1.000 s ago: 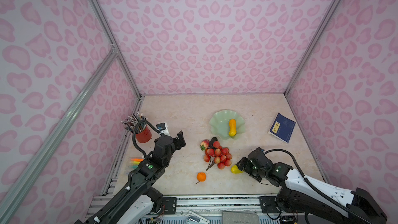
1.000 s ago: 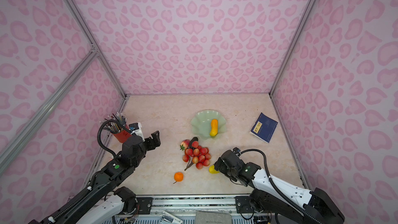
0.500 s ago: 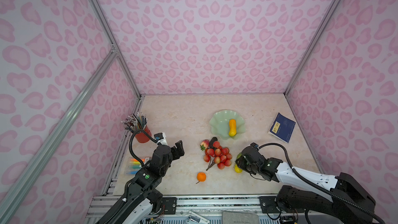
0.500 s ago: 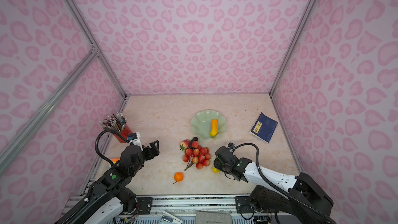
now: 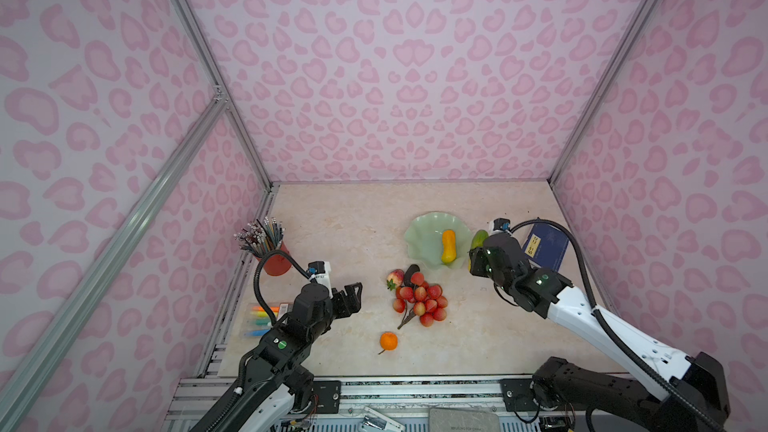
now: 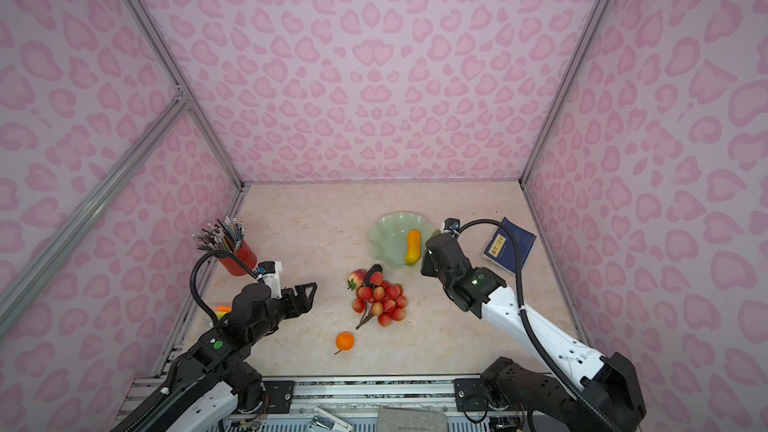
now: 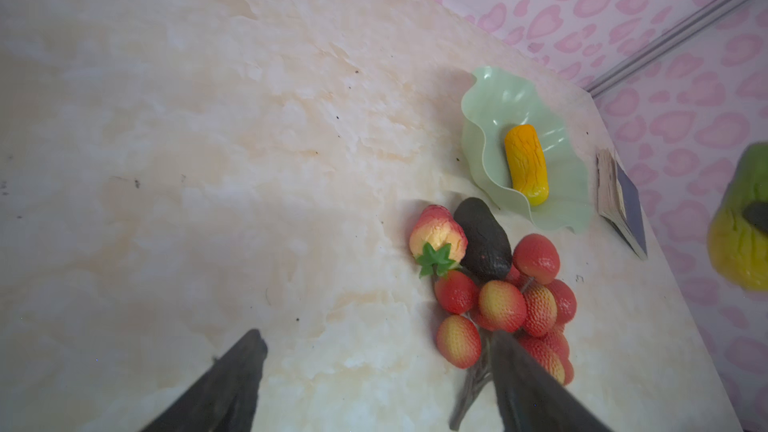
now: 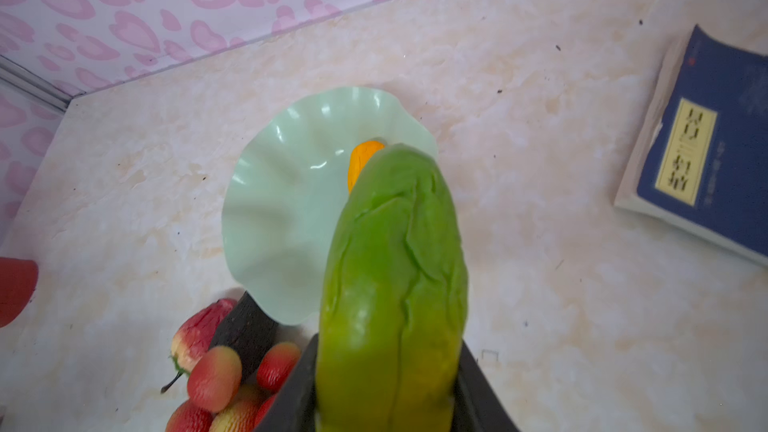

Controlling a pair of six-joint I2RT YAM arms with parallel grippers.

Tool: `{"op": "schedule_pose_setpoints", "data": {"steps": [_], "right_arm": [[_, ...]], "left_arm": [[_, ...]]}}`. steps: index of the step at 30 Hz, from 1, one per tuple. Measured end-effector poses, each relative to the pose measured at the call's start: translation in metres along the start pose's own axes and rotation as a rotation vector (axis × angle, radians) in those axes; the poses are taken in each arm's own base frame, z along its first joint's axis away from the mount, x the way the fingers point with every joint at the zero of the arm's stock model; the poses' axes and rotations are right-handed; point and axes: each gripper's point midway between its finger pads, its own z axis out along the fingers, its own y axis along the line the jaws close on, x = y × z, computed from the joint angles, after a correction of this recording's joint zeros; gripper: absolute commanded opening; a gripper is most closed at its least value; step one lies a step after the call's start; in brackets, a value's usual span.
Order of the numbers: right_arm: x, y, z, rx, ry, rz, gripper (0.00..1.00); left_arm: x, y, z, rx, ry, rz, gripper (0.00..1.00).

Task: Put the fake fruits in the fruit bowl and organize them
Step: 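Carry the papaya into the bowl with right gripper while left grasps the orange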

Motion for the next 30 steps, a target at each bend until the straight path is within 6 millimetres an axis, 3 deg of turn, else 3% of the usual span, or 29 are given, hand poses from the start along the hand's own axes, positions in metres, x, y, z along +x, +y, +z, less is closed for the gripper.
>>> {"op": "schedule_pose_setpoints", "data": {"steps": [5, 10, 14, 16, 23, 30], "right_arm": [[-0.011, 0.014, 0.056, 0.008, 0.112, -0.113, 0.35], [0.004, 0.01, 0.111, 0.02, 0.234, -0.151, 0.34], [0.012, 0.008, 0.14, 0.021, 0.282, -0.153, 0.38], [0.016, 0.011, 0.149, 0.008, 0.301, -0.157, 0.45], [0.013, 0.014, 0.154, 0.003, 0.3, -0.148, 0.68], [-0.028, 0.014, 0.109, -0.023, 0.15, -0.098, 0.88]], "left_arm": [[0.026, -0.014, 0.005, 0.078, 0.125, 0.029, 0.8], [0.057, -0.034, 0.004, 0.164, 0.236, 0.085, 0.79], [0.074, -0.037, 0.001, 0.186, 0.281, 0.094, 0.79], [0.081, -0.038, -0.001, 0.197, 0.295, 0.096, 0.79], [0.096, -0.036, -0.003, 0.195, 0.332, 0.108, 0.79], [0.12, -0.04, -0.003, 0.19, 0.416, 0.149, 0.79]]}}
